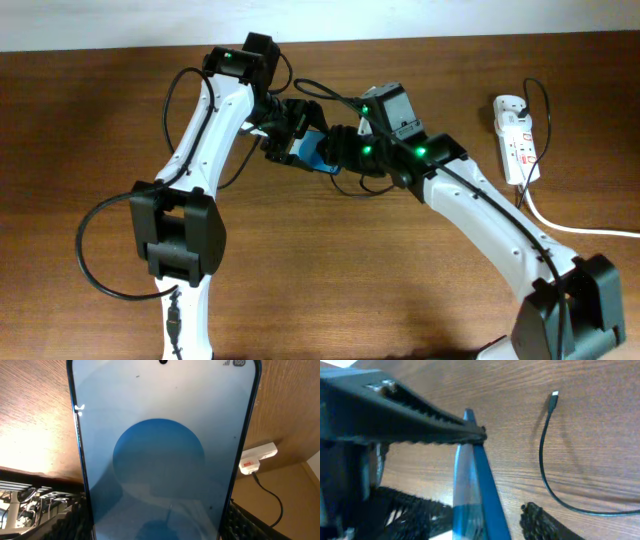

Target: Plug charger to phone and switch on socket

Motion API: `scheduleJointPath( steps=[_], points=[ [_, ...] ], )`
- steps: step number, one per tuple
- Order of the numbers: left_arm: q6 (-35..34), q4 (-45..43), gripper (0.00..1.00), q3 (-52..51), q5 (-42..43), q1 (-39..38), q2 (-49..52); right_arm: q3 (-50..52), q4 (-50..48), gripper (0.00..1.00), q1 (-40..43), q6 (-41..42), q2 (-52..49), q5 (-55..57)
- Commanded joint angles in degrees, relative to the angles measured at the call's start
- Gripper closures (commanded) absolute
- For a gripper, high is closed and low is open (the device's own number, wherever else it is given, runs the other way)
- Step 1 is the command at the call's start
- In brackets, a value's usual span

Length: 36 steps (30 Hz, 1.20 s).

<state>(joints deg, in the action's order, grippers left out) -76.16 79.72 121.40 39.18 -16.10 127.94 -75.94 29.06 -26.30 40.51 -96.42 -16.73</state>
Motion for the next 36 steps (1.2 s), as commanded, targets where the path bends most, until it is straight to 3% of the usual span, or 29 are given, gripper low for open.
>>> scheduleJointPath(
  steps=[1,7,16,22,26,33,36],
  points=[
    [-0.57,0.09,1.00,1.29,1.90,-0.81,-0.24,-0.87,-1.53,0.49,-0.37,0.50,-2.32,0.50],
    [-0.57,0.09,1.00,1.29,1.90,-1.38,-0.24,-0.87,-2.32,0.65,-0.37,0.52,-3.63,0.48],
    [-0.59,0.07,1.00,1.29,1.90,-1.38,-0.24,-0.87,-2.29,0.71,-0.37,0.52,-3.69,0.22],
    [-0.59,0.07,1.00,1.29,1.92,-1.38,-0.24,-0.87,-2.32,0.81,-0.37,0.50,-3.69,-1.01],
    [-0.59,0.07,1.00,1.29,1.92,-1.38,-0.24,-0.87,-2.32,0.95,-0.37,0.52,-3.69,-1.03],
    [-0.48,0.09,1.00,1.29,1.88,-1.38,-0.24,-0.90,-2.16,0.96,0.90,0.50,-3.56,-1.05],
    [7.43,0.04,1.00,1.29,0.92,-1.38,-0.24,-0.90,0.02,0.96,5.11,0.42,-1.68,-1.07]
  ],
)
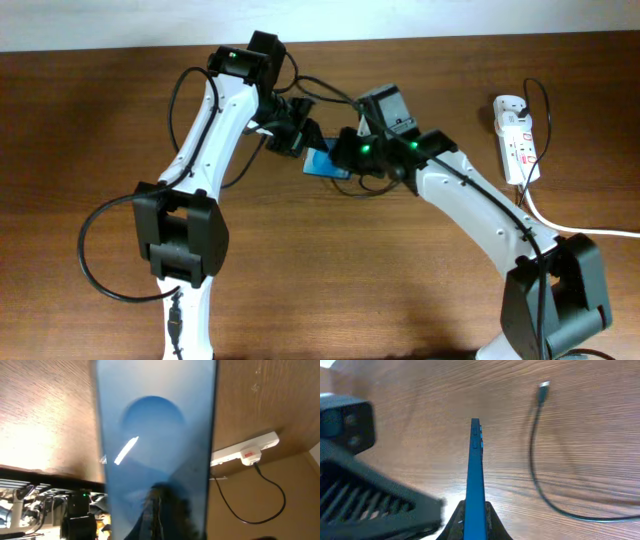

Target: Plug charger to phone and switch on socket

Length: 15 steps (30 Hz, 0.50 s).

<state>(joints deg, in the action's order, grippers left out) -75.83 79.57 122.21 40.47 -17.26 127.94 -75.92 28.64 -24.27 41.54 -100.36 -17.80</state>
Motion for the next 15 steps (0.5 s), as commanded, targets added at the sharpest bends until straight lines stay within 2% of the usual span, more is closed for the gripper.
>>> scheduleJointPath(
  steps=[1,3,4,5,6,7,9,15],
  points=[
    [11.65,-0.02,1.00,0.48,-0.94,-0.20,-0.24,-0.92,0.85,0.96,4.90,-1.07,3.39,-0.72],
    [22.62,-3.19,0.99,0.48,-0.85,-0.02,-0.24,-0.92,0.79,0.96,8.09,-2.32,5.53,-4.20],
    [31.76,-4.98,0.96,0.48,0.46,0.15,-0.24,-0.92,0.87,0.96,9.94,-2.29,6.88,-5.92],
    [41.33,-6.82,0.96,0.48,3.85,0.33,-0.24,-0.92,0.74,0.96,11.72,-2.27,8.28,-7.50],
    [47.21,-8.68,0.95,0.48,6.88,0.42,-0.24,-0.92,0.46,0.96,13.27,-2.03,9.64,-8.02],
    [51.52,-10.58,0.90,0.48,10.40,0.48,-0.24,-0.92,-0.46,0.96,14.73,-1.49,11.28,-8.15],
    [52.37,-13.64,0.83,0.48,14.01,0.59,-0.24,-0.92,-2.54,0.96,16.55,2.16,14.34,-8.15],
    [52.13,-23.80,0.82,0.48,37.68,3.56,-0.24,0.15,-3.48,0.96,18.47,4.00,21.73,-5.79]
  ],
)
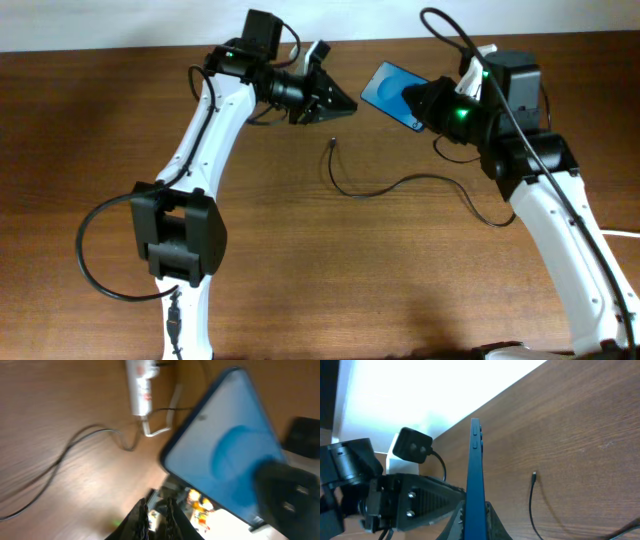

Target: Plug charger to phone and switch on socket

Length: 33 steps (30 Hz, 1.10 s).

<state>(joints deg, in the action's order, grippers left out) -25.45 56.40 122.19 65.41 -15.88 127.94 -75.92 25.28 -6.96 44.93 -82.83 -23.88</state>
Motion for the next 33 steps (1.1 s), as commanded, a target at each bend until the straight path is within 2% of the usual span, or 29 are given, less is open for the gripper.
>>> scheduleJointPath(
  steps=[1,4,5,7,9,13,16,18,25,30,33],
  points=[
    [1.75,-0.61,0.81,0.50,13.51,2.64,-0.24,0.92,0.24,0.96,1.66,0.61,5.38,0.79],
    [1.77,-0.63,0.80,0.50,13.46,3.37,-0.24,8.85,-2.10,0.96,6.19,3.91,11.10,1.40],
    [1.77,-0.63,0.79,0.50,13.42,3.37,-0.24,13.77,-6.60,0.96,7.98,6.40,13.14,0.00],
    [1.77,-0.63,0.76,0.50,12.94,3.34,-0.24,27.41,-28.24,0.96,9.60,17.09,15.30,-4.39],
    [1.77,-0.63,0.75,0.50,12.41,3.30,-0.24,36.33,-46.95,0.96,7.82,27.65,12.98,-1.86],
    [1.77,-0.63,0.73,0.50,2.23,3.28,-0.24,37.86,-60.26,0.96,0.48,39.50,3.19,4.26],
    [1.88,-1.14,0.71,0.50,-0.79,3.19,-0.22,37.18,-65.53,0.96,-2.64,52.00,-2.51,7.76],
    [1.95,-2.82,0.70,0.50,-0.72,3.19,-0.22,36.39,-67.67,0.96,-3.76,55.63,-4.00,9.18],
    [-5.09,-8.48,0.73,0.50,-2.05,3.19,-0.22,29.55,-67.47,0.96,-8.52,56.74,-4.76,14.05],
    [-16.63,-10.82,0.71,0.50,-2.23,3.19,-0.22,26.88,-67.28,0.96,-9.27,56.76,-5.01,14.53],
    [-20.04,-10.99,0.67,0.50,-1.77,3.17,-0.22,26.86,-63.73,0.96,-9.27,56.81,-5.05,15.69]
  ],
)
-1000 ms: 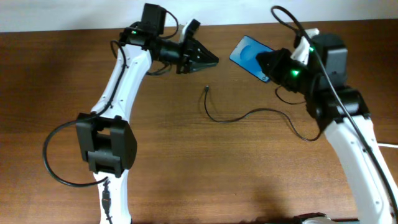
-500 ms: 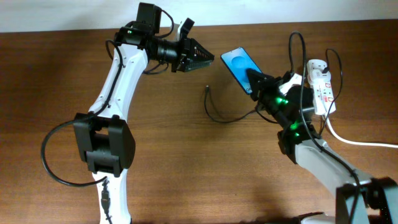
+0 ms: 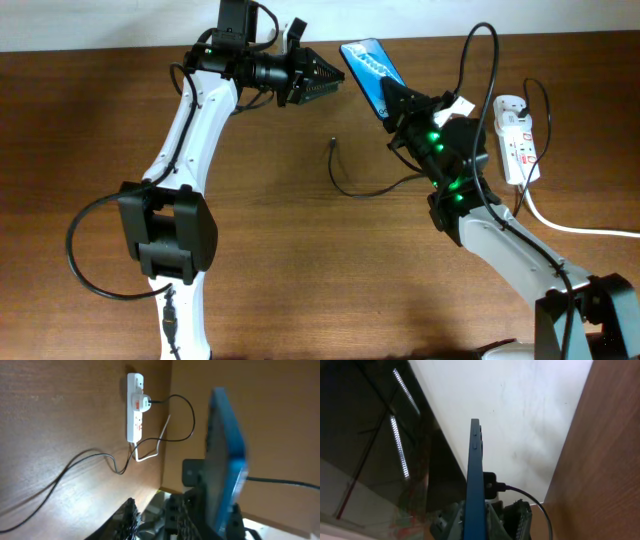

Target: Plug charger to phone and switch on socket

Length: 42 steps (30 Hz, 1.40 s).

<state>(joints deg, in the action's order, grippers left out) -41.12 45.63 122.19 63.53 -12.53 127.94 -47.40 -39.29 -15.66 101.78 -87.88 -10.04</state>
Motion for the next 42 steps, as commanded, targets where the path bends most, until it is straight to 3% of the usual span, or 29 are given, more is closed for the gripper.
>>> scheduleJointPath(
  steps=[1,9,21,25,27,30,33,39,42],
  points=[
    [-4.76,-0.22,0.66,0.50,0.28,-0.22,-0.22,-1.66,0.96,0.96,-0.57,0.74,-0.09,1.95],
    [-7.30,-3.34,0.61,0.50,1.99,-0.72,-0.22,-2.40,1.14,0.96,-4.31,3.61,-2.64,3.06],
    [-7.30,-6.62,0.71,0.50,-6.91,-1.55,-0.22,-4.70,0.90,0.96,-7.63,5.68,-4.22,1.57],
    [-11.10,-9.42,0.71,0.50,-7.63,-2.12,-0.22,-4.72,0.90,0.96,-7.63,5.68,-4.22,-0.09],
    [-12.00,-9.79,0.79,0.50,-6.51,-2.12,-0.22,-4.72,0.90,0.96,-7.63,5.66,-4.22,-0.28],
    [-12.02,-9.81,1.00,0.50,-4.81,-2.40,-0.22,-4.70,0.92,0.96,-7.63,5.66,-4.22,-0.28],
    [-12.02,-9.79,1.00,0.50,-4.83,-2.49,-0.22,-4.70,0.92,0.96,-7.63,5.66,-4.22,-0.50],
    [-11.96,-9.79,1.00,0.50,-4.85,-2.21,-0.22,-4.70,3.56,0.82,-7.06,4.17,-4.24,-0.20],
    [-11.96,-9.79,1.00,0.50,-4.83,-1.95,-0.22,-4.70,3.87,0.73,-4.92,-1.46,-4.24,-0.31]
  ],
)
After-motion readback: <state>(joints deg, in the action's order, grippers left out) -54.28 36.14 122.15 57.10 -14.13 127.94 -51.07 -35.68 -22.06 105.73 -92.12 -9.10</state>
